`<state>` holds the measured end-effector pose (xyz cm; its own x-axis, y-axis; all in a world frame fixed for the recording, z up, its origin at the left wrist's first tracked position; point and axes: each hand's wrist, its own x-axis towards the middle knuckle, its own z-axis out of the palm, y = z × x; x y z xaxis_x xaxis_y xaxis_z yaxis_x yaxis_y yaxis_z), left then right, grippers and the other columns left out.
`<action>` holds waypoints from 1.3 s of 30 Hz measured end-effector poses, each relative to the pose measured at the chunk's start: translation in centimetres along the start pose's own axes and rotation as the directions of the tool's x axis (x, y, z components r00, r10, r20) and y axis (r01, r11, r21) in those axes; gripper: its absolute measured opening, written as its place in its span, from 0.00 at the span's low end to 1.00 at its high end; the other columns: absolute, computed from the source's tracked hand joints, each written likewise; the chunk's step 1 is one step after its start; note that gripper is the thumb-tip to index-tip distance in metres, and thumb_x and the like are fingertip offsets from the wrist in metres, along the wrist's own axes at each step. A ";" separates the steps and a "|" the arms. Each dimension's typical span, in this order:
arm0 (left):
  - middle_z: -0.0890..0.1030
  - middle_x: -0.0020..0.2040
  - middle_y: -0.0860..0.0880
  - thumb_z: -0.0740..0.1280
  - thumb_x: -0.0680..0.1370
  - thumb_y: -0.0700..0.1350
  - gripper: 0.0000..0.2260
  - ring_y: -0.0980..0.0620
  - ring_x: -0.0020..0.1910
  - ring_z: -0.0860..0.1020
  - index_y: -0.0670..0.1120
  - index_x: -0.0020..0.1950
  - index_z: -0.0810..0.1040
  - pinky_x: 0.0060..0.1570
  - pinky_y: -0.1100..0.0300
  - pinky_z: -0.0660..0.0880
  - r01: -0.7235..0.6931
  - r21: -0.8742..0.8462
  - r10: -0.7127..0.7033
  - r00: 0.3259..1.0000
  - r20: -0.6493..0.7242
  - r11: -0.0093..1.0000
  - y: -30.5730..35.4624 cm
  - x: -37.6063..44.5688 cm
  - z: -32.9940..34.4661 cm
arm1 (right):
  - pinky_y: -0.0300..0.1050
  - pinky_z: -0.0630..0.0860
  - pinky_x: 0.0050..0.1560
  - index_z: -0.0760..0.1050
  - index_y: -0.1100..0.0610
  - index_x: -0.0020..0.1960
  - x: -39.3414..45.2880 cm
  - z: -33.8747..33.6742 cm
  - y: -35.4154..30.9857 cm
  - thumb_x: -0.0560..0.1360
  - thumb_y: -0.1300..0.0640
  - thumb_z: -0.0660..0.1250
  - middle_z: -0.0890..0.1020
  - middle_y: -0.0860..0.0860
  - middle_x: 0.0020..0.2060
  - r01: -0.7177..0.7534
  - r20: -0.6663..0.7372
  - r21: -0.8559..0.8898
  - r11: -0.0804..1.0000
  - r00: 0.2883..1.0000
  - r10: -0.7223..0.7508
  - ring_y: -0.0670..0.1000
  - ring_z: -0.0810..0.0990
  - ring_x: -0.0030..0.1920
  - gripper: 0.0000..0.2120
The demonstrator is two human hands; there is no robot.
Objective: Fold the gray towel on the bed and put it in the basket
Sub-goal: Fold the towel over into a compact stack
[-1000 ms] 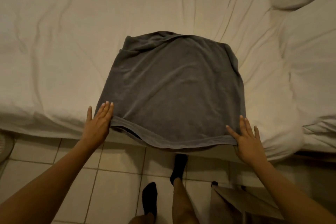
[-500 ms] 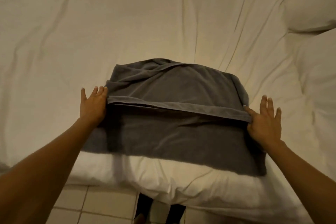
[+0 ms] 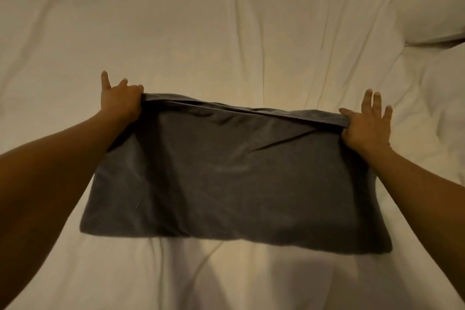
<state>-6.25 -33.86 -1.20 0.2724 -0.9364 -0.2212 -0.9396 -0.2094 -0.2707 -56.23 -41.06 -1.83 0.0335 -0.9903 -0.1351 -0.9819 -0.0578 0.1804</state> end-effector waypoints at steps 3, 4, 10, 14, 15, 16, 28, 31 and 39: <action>0.81 0.49 0.40 0.61 0.76 0.41 0.08 0.41 0.65 0.70 0.40 0.51 0.78 0.72 0.37 0.42 0.122 -0.023 -0.122 0.993 0.009 0.992 0.2 2.6 -0.7 | 0.60 0.38 0.71 0.63 0.51 0.72 2.3 -0.2 -0.2 0.76 0.51 0.63 0.47 0.62 0.75 -0.045 -0.080 0.028 0.999 0.996 0.047 0.61 0.41 0.75 0.25; 0.80 0.51 0.39 0.62 0.76 0.42 0.10 0.41 0.67 0.69 0.39 0.53 0.77 0.72 0.37 0.42 0.170 -0.042 -0.170 0.985 -0.015 0.985 0.5 3.1 -0.7 | 0.61 0.39 0.72 0.62 0.52 0.73 2.8 -0.3 -0.3 0.77 0.49 0.61 0.47 0.63 0.75 -0.089 -0.099 0.042 0.995 0.991 0.093 0.61 0.42 0.75 0.26; 0.65 0.72 0.39 0.62 0.79 0.52 0.27 0.42 0.74 0.60 0.41 0.73 0.61 0.73 0.41 0.47 -0.032 -0.247 0.013 0.997 -0.077 0.969 5.6 2.2 1.6 | 0.60 0.41 0.72 0.50 0.55 0.76 1.1 2.4 -3.9 0.79 0.45 0.56 0.46 0.62 0.75 -0.058 -0.047 0.066 0.996 0.997 0.061 0.60 0.43 0.75 0.31; 0.55 0.77 0.43 0.56 0.80 0.55 0.28 0.46 0.76 0.52 0.45 0.76 0.54 0.74 0.43 0.45 -0.315 -0.284 0.323 0.946 -0.019 0.906 11.0 -0.4 3.7 | 0.57 0.42 0.73 0.49 0.52 0.77 -1.7 5.0 -8.6 0.80 0.45 0.50 0.46 0.58 0.76 0.125 0.040 0.143 0.982 0.990 -0.132 0.58 0.43 0.75 0.27; 0.51 0.78 0.44 0.55 0.80 0.56 0.30 0.47 0.77 0.50 0.45 0.77 0.50 0.74 0.44 0.44 -0.328 -0.280 0.355 0.934 0.051 0.902 11.9 -0.8 4.4 | 0.57 0.42 0.73 0.47 0.52 0.77 -2.2 5.6 -9.7 0.81 0.45 0.48 0.45 0.57 0.76 0.146 0.079 0.168 0.975 0.984 -0.161 0.57 0.42 0.75 0.27; 0.47 0.78 0.45 0.53 0.80 0.58 0.32 0.47 0.77 0.47 0.46 0.77 0.45 0.73 0.43 0.43 -0.323 -0.274 0.368 0.921 0.131 0.906 12.6 -0.9 5.2 | 0.57 0.42 0.73 0.44 0.51 0.77 -2.5 6.2 -10.4 0.81 0.46 0.46 0.44 0.56 0.76 0.148 0.125 0.208 0.967 0.976 -0.177 0.56 0.41 0.75 0.27; 0.48 0.78 0.46 0.48 0.81 0.56 0.28 0.50 0.77 0.48 0.46 0.77 0.45 0.74 0.50 0.45 -0.352 -0.348 0.394 0.917 0.056 0.869 7.3 -6.9 9.3 | 0.55 0.44 0.74 0.41 0.53 0.77 -8.4 6.5 -14.8 0.81 0.46 0.48 0.45 0.57 0.76 0.125 0.104 0.378 0.917 0.979 -0.176 0.56 0.43 0.76 0.29; 0.58 0.76 0.44 0.42 0.79 0.59 0.30 0.46 0.75 0.59 0.43 0.76 0.54 0.72 0.49 0.54 -0.390 -0.295 0.415 0.909 0.026 0.872 2.6 -10.4 10.9 | 0.57 0.48 0.73 0.46 0.53 0.77 -13.2 6.3 -18.8 0.79 0.44 0.46 0.49 0.59 0.76 0.163 0.081 0.436 0.885 0.972 -0.219 0.58 0.48 0.75 0.29; 0.43 0.78 0.46 0.55 0.80 0.42 0.30 0.48 0.77 0.47 0.48 0.77 0.42 0.74 0.54 0.45 -0.338 -0.180 0.361 0.925 0.118 0.924 -8.1 -14.4 12.7 | 0.52 0.37 0.71 0.40 0.49 0.76 -24.0 5.7 -30.8 0.76 0.39 0.35 0.44 0.54 0.76 0.389 0.140 0.517 0.763 0.841 -0.523 0.53 0.43 0.76 0.31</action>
<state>0.08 -15.13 -7.76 -0.0632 -0.9084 -0.4133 -0.9973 0.0725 -0.0068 -27.81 -14.81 -9.70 0.5157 -0.7845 -0.3445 -0.8324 -0.3636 -0.4181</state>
